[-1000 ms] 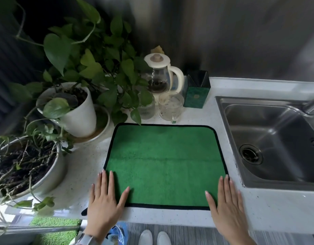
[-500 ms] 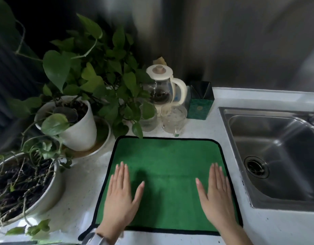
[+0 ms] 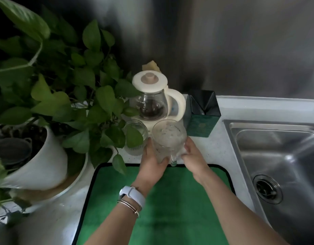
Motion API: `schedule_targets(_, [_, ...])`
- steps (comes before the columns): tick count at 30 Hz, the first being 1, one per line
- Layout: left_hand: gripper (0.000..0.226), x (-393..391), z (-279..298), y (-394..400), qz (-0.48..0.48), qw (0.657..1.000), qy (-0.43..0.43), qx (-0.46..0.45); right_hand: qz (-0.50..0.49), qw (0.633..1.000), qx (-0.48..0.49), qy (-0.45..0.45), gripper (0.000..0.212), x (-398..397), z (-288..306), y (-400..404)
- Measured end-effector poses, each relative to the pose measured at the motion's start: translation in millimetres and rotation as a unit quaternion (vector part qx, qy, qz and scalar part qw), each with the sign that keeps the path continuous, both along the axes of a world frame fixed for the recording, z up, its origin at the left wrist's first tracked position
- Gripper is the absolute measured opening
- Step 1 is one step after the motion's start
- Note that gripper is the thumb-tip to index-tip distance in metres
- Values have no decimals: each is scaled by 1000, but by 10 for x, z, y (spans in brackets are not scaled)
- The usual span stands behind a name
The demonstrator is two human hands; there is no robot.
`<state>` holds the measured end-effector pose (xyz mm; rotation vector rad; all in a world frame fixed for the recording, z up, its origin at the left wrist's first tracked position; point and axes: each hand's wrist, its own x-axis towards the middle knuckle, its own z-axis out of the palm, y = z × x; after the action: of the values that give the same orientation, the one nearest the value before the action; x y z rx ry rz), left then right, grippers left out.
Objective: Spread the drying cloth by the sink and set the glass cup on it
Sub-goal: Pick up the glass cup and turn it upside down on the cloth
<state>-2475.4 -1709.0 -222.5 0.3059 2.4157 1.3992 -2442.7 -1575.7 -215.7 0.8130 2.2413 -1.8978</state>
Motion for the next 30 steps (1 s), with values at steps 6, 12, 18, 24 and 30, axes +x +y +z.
schedule_targets(6, [84,-113,-59,109,32,998,-37,37,14,1000,-10,16,67,-92,-61,-75])
schedule_targets(12, [75,58,4,46,55,997,33,47,-4,997,-36,65,64,89,2,-155])
schedule_targets(18, [65,467,379,-222,66,981,-54,174,27,993,44,110,76,654,367,-277])
schedule_targets(24, [78,1166,498,-558,86,921,-275,262,63,976,130,161,74,1369,587,-516])
schedule_targets(30, [60,1621,422,-635,83,776,-480,400,121,945,261,156,78,1630,579,-730])
